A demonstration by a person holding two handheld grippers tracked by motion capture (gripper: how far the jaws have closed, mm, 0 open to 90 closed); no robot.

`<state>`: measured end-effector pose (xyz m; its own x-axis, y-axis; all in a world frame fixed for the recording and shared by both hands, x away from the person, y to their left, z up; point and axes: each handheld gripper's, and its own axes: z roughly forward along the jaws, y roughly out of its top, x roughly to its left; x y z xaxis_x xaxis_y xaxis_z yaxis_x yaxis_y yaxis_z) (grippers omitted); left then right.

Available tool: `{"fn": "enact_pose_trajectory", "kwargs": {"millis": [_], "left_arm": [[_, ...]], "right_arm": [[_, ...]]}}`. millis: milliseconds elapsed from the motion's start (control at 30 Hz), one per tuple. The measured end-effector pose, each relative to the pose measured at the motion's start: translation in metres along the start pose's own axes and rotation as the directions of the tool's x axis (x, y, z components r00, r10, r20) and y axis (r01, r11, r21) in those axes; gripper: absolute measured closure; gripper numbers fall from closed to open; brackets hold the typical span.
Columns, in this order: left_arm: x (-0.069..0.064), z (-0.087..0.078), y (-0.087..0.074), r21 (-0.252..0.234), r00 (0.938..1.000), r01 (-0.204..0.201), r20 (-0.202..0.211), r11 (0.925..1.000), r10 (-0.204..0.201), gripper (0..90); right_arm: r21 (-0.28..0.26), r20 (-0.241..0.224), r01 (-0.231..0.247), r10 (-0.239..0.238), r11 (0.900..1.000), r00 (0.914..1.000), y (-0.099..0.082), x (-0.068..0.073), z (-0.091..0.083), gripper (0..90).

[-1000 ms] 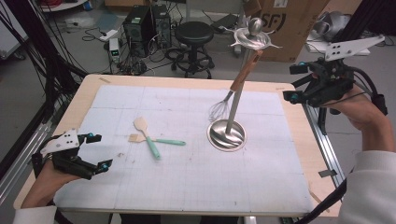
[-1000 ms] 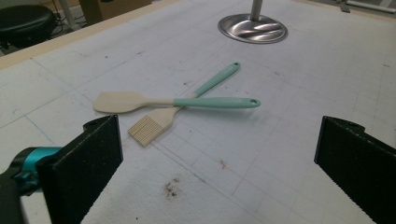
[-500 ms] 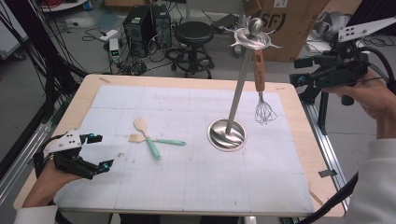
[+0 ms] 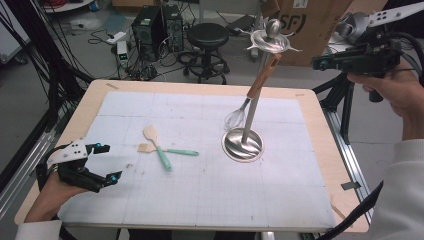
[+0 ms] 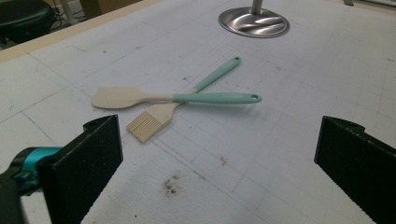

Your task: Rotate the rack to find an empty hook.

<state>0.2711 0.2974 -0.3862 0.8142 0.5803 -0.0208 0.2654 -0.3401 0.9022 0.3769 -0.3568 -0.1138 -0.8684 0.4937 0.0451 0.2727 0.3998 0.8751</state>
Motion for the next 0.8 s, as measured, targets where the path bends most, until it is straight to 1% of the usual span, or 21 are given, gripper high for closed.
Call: {"fn": "enact_pose_trajectory", "kwargs": {"millis": [133, 167, 200, 233, 300, 433, 500, 533, 600, 700, 767, 800], "left_arm": [[0.000, -0.001, 0.000, -0.004, 1.0000, 0.003, -0.004, 1.0000, -0.003, 1.7], [0.000, -0.001, 0.000, -0.005, 1.0000, 0.003, -0.002, 1.0000, -0.003, 1.7], [0.000, -0.001, 0.000, -0.006, 1.0000, 0.003, -0.001, 1.0000, -0.003, 1.7], [0.000, -0.001, 0.000, -0.007, 1.0000, 0.004, -0.002, 1.0000, -0.004, 1.7], [0.000, -0.001, 0.000, -0.006, 1.0000, 0.005, -0.002, 1.0000, -0.005, 1.7], [0.000, 0.000, 0.000, -0.003, 1.0000, 0.003, -0.002, 1.0000, -0.003, 1.7], [0.001, -0.001, 0.000, -0.003, 1.0000, 0.002, -0.001, 1.0000, -0.002, 1.7], [0.001, -0.001, 0.000, -0.004, 1.0000, 0.005, 0.000, 1.0000, -0.005, 1.7], [0.001, -0.002, -0.001, -0.007, 0.9999, 0.012, -0.001, 0.9999, -0.012, 1.7], [0.002, -0.002, -0.001, -0.013, 0.9999, 0.012, -0.002, 0.9999, -0.012, 1.7], [0.001, -0.002, -0.001, -0.011, 1.0000, 0.009, 0.000, 0.9999, -0.009, 1.7], [0.001, -0.002, -0.001, -0.008, 1.0000, 0.009, -0.002, 0.9999, -0.009, 1.7]], "right_arm": [[0.010, 0.019, 0.017, -0.017, 0.9998, 0.9997, 0.008, -0.001, 0.001, 89.6], [0.005, 0.019, 0.012, -0.012, 0.9999, 0.9998, 0.011, -0.001, 0.002, 89.6], [0.000, 0.015, 0.021, -0.021, 0.9998, 0.9997, 0.012, -0.002, 0.002, 89.6], [0.001, 0.023, 0.027, -0.027, 0.9996, 0.9994, 0.014, -0.002, 0.003, 89.6], [0.012, 0.020, 0.026, -0.027, 0.9996, 0.9994, 0.016, -0.002, 0.005, 89.6], [0.014, 0.005, 0.038, -0.038, 0.9992, 0.9993, 0.020, -0.002, 0.013, 89.6], [0.013, -0.004, 0.051, -0.051, 0.9986, 0.9987, 0.022, -0.001, 0.016, 89.6], [0.016, 0.000, 0.061, -0.061, 0.9980, 0.9981, 0.024, -0.001, 0.017, 89.6], [0.006, -0.001, 0.062, -0.062, 0.9980, 0.9980, 0.025, 0.000, 0.019, 89.6], [-0.002, -0.017, 0.063, -0.063, 0.9980, 0.9978, 0.027, 0.003, 0.020, 89.6], [0.002, -0.019, 0.075, -0.075, 0.9972, 0.9970, 0.027, 0.005, 0.022, 89.6], [0.007, -0.020, 0.071, -0.071, 0.9974, 0.9973, 0.027, 0.007, 0.023, 89.6]]}}
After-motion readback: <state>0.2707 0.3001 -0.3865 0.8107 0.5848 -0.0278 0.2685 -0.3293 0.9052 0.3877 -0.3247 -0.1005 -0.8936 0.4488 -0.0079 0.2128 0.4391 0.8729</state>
